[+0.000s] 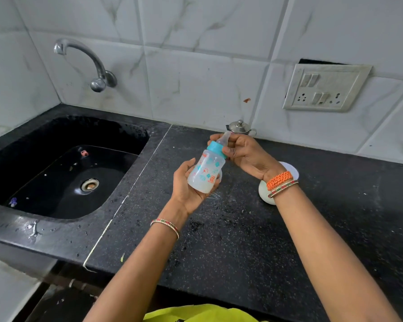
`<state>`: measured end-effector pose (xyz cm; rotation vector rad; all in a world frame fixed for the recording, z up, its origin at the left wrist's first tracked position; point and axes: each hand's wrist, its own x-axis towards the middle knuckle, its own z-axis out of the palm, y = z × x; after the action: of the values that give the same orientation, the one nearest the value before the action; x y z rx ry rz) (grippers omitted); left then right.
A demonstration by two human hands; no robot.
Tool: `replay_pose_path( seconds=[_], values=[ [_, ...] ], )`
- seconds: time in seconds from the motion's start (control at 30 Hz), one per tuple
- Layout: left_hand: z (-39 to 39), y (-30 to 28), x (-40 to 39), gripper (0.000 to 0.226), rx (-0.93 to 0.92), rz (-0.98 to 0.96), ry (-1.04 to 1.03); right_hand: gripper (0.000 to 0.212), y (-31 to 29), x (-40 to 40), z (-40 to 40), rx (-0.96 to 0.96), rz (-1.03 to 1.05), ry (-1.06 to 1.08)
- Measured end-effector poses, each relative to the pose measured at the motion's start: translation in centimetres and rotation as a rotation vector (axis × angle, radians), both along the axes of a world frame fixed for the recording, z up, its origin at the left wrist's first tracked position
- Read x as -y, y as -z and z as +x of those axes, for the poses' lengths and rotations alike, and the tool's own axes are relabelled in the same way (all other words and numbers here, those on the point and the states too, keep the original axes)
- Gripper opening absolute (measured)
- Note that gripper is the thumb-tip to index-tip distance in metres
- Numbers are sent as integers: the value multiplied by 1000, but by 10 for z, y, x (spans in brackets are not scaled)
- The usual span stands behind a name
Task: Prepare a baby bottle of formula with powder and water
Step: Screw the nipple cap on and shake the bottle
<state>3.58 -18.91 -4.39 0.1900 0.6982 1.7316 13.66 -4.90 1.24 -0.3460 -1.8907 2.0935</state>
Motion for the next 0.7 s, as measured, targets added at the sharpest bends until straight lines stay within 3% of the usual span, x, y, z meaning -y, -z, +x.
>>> replay_pose_path(
  seconds=[0.1,0.23,0.3,0.43,0.5,0.57,0.63,0.7],
  values=[
    [6,-4,-7,22,-77,-48,-138,77,-1,1,-2,-30,-82,-10],
    [5,-1,-21,12,-215,-128,-334,40,-3,11,-7,53,46,55],
    [7,-2,-21,18,-191,-91,-275,41,-4,10,-4,26,34,25],
    [11,-7,-17,33,23,-80,120,34,-9,19,-1,-12,87,-113],
    [8,-5,-18,38,117,-99,243,15,-10,32,-9,-3,179,64],
    [9,-3,-21,44,124,-157,219,9,-7,44,-15,25,194,299],
    [15,1,-24,46,42,-255,41,10,3,50,-19,46,135,489],
    [24,7,-29,37,-167,-355,-255,18,16,52,-24,67,18,699]
  ],
)
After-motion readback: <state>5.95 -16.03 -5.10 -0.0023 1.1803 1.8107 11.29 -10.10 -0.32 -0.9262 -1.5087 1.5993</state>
